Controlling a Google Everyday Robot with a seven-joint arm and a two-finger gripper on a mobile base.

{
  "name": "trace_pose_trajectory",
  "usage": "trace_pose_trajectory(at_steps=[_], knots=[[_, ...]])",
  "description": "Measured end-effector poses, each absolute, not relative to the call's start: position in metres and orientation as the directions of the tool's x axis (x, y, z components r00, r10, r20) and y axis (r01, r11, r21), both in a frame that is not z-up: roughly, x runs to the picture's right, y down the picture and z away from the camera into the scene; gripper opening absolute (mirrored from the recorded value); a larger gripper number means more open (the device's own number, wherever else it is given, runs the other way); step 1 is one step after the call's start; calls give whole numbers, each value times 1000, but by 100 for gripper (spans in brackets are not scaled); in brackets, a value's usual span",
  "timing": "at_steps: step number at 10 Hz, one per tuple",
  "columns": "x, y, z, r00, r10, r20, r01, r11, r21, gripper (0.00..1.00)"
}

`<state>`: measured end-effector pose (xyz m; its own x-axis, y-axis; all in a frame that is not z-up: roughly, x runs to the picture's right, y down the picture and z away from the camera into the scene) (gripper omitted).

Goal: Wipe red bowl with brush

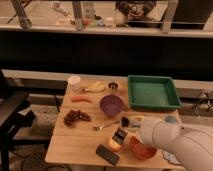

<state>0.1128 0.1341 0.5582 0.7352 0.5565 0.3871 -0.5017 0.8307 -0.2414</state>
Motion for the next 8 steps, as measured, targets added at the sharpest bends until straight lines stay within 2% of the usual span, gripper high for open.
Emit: trace_pose_trajectory(at_steps=[8], knots=[[184, 149, 573, 666, 637, 389, -579, 770, -269, 2]])
